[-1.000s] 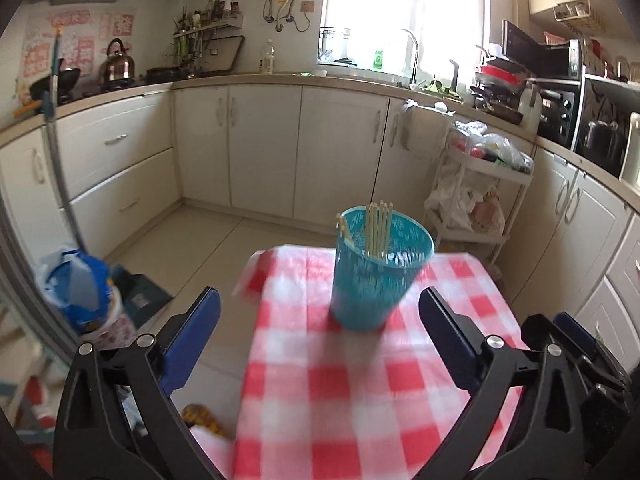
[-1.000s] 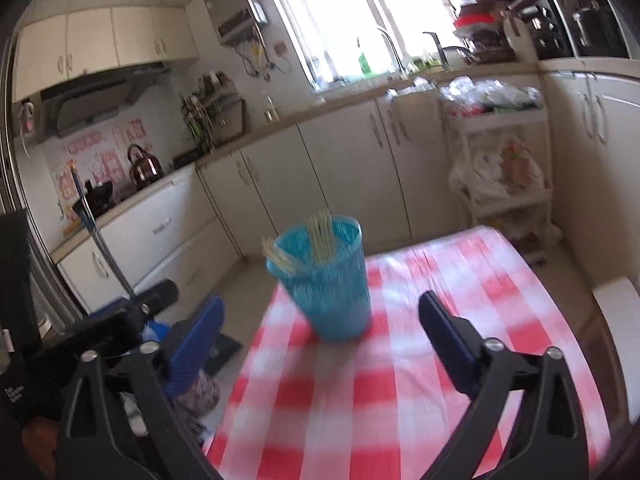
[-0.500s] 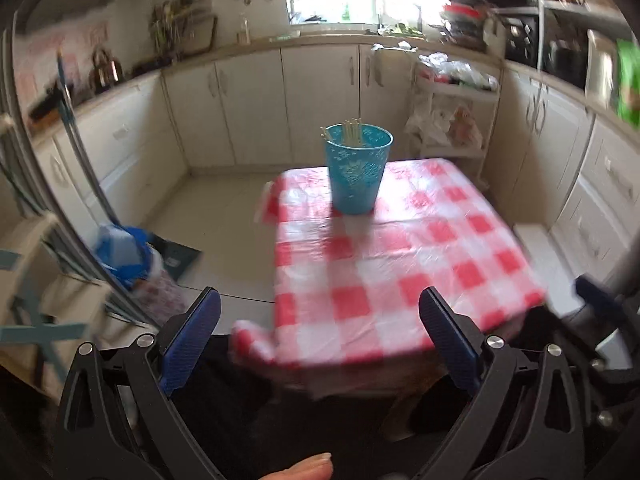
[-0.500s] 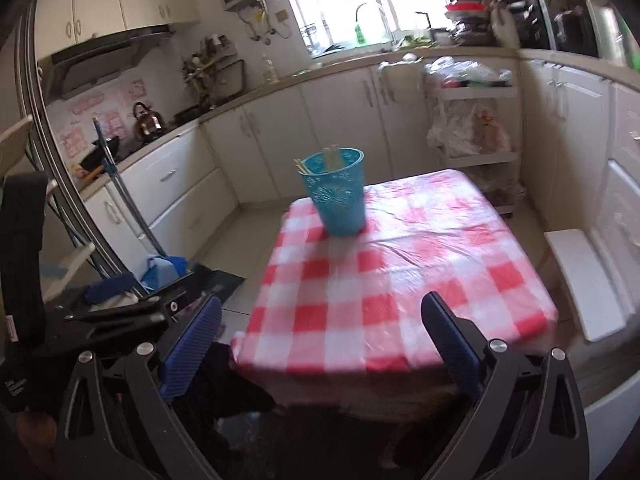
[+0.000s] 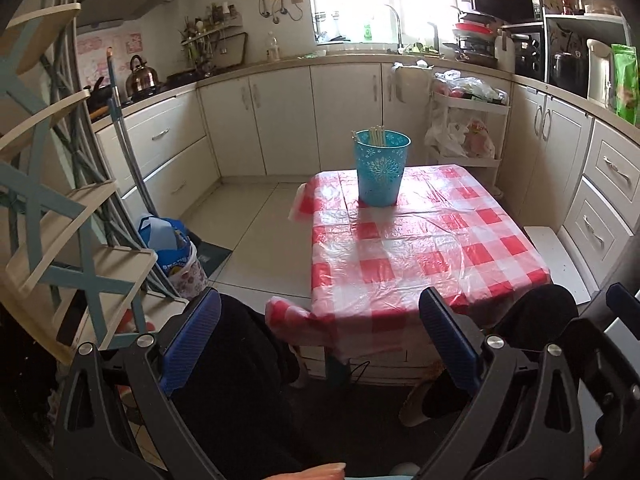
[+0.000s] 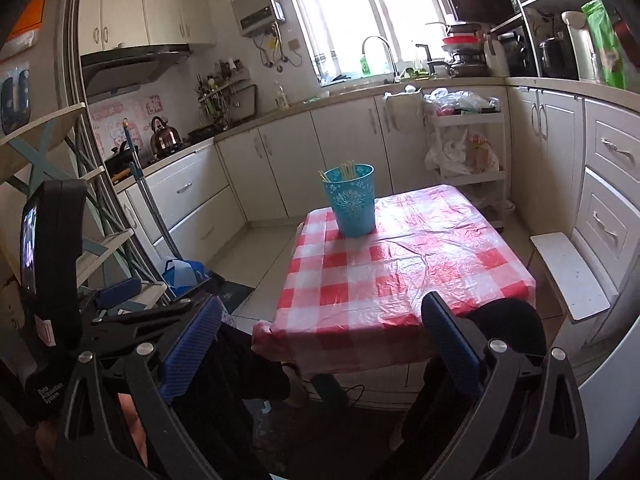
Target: Organize utensils
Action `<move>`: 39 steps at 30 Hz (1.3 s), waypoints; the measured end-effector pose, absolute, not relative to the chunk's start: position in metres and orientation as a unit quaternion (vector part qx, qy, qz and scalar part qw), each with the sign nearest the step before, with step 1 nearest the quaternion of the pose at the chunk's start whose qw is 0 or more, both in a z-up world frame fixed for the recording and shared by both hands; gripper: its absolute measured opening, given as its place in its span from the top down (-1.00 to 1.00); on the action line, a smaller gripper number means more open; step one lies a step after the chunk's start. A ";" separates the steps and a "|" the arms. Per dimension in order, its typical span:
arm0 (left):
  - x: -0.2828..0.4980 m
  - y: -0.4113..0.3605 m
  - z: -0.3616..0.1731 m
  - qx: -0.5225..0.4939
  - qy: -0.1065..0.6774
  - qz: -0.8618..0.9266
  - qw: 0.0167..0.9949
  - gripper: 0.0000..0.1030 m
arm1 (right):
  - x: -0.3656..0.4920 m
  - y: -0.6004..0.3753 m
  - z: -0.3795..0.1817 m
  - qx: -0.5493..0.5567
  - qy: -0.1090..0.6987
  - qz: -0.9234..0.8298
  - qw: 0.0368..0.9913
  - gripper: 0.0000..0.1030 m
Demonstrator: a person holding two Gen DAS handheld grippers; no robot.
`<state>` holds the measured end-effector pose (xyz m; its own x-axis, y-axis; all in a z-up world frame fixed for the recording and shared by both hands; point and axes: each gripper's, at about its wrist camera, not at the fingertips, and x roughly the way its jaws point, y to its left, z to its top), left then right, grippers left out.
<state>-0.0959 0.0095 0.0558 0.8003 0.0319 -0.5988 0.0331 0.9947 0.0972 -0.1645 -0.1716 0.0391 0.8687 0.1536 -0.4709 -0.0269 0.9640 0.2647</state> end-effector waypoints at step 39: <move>-0.123 0.014 0.072 0.049 0.278 -0.006 0.959 -0.85 | -0.189 -0.177 0.044 0.118 0.228 0.044 0.965 -0.86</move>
